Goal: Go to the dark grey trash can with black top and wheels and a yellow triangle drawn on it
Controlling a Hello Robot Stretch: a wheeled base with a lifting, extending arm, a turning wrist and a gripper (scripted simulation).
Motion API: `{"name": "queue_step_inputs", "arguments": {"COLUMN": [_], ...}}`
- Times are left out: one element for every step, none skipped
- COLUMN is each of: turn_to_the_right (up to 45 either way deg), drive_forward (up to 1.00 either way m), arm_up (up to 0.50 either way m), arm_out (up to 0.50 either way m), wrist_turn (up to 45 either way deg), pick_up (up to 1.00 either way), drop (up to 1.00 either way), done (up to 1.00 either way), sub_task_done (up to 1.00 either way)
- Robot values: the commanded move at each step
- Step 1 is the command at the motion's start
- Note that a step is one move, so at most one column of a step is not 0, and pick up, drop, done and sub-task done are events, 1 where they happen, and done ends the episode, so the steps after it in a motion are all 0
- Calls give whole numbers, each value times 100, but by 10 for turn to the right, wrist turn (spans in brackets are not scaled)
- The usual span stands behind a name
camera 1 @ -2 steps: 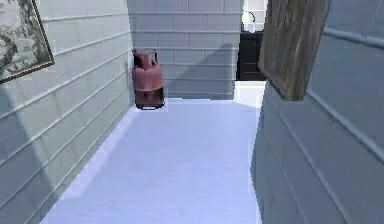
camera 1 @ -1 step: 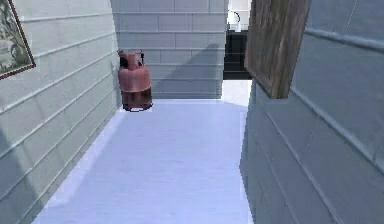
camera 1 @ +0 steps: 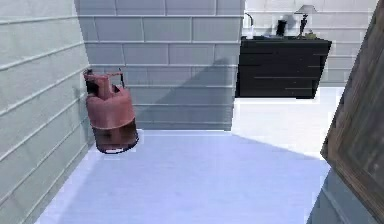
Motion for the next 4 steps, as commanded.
{"name": "queue_step_inputs", "arguments": {"turn_to_the_right": [0, 420, 0, -120], "drive_forward": [70, 0, 30, 0], "arm_up": [0, 0, 0, 0], "arm_out": [0, 0, 0, 0], "wrist_turn": [0, 0, 0, 0], "pick_up": [0, 0, 0, 0], "drop": [0, 0, 0, 0], "done": [0, 0, 0, 0], "sub_task_done": [0, 0, 0, 0]}}
